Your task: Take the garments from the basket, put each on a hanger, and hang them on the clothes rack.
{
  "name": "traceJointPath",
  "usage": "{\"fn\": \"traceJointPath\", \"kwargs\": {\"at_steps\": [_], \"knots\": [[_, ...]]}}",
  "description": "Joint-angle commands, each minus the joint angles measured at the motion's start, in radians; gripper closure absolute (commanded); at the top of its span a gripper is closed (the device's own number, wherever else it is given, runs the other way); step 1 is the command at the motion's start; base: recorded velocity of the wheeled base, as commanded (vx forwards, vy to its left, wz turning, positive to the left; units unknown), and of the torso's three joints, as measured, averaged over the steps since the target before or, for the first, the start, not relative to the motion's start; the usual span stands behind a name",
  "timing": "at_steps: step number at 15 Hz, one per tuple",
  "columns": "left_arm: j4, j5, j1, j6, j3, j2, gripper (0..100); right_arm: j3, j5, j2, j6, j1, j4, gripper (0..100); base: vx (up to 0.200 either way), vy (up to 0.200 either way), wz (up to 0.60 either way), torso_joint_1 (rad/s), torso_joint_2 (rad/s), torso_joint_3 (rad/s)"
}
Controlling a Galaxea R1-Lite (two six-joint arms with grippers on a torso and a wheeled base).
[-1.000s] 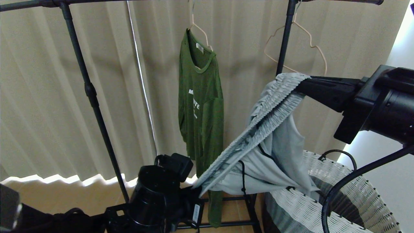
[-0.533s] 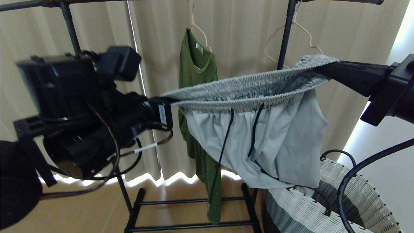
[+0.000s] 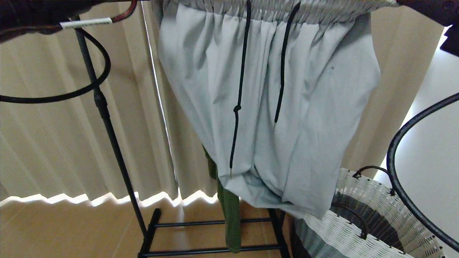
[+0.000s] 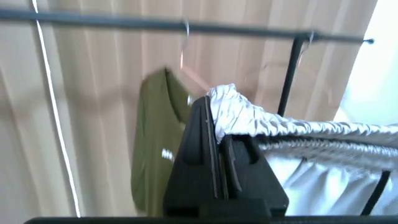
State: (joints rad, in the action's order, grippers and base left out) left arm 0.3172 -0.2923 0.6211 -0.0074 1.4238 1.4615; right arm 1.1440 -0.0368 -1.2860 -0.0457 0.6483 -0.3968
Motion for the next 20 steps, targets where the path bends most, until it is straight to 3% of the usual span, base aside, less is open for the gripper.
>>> {"fn": "traceJointPath", "kwargs": {"at_steps": [1,6,8,10,11,12,13,16,20], "knots": [[-0.003,-0.001,0.002,0.0,0.024,-0.006,100,0.031,0.011,-0.044,0.001,-0.027,0.001,100,0.0,0.0,0.0,0.0,0.0,0.0],[-0.044,-0.002,0.005,0.0,-0.143,-0.012,100,-0.086,0.014,-0.052,0.012,-0.067,0.001,100,0.0,0.0,0.0,0.0,0.0,0.0],[-0.119,-0.004,0.008,0.0,-0.249,-0.015,100,-0.165,0.012,-0.05,0.014,-0.068,-0.005,100,0.0,0.0,0.0,0.0,0.0,0.0],[-0.193,-0.004,0.014,0.0,-0.286,-0.036,100,-0.204,0.012,-0.053,0.009,-0.068,-0.063,100,0.0,0.0,0.0,0.0,0.0,0.0],[-0.193,-0.004,0.014,0.0,-0.286,-0.036,100,-0.204,0.012,-0.053,0.009,-0.068,-0.063,100,0.0,0.0,0.0,0.0,0.0,0.0],[-0.288,0.001,0.035,0.0,-0.275,-0.079,100,-0.227,0.012,-0.064,0.007,-0.084,-0.088,100,0.0,0.0,0.0,0.0,0.0,0.0],[-0.306,0.018,0.057,0.001,-0.276,-0.104,100,-0.23,0.012,-0.067,0.007,-0.087,-0.091,100,0.0,0.0,0.0,0.0,0.0,0.0],[-0.302,0.093,0.068,0.037,-0.295,-0.15,100,-0.231,0.012,-0.076,0.009,-0.087,-0.093,100,0.0,0.0,0.0,0.0,0.0,0.0],[-0.293,0.091,0.066,0.047,-0.298,-0.144,100,-0.231,0.012,-0.076,0.007,-0.087,-0.093,100,0.0,0.0,0.0,0.0,0.0,0.0]]}}
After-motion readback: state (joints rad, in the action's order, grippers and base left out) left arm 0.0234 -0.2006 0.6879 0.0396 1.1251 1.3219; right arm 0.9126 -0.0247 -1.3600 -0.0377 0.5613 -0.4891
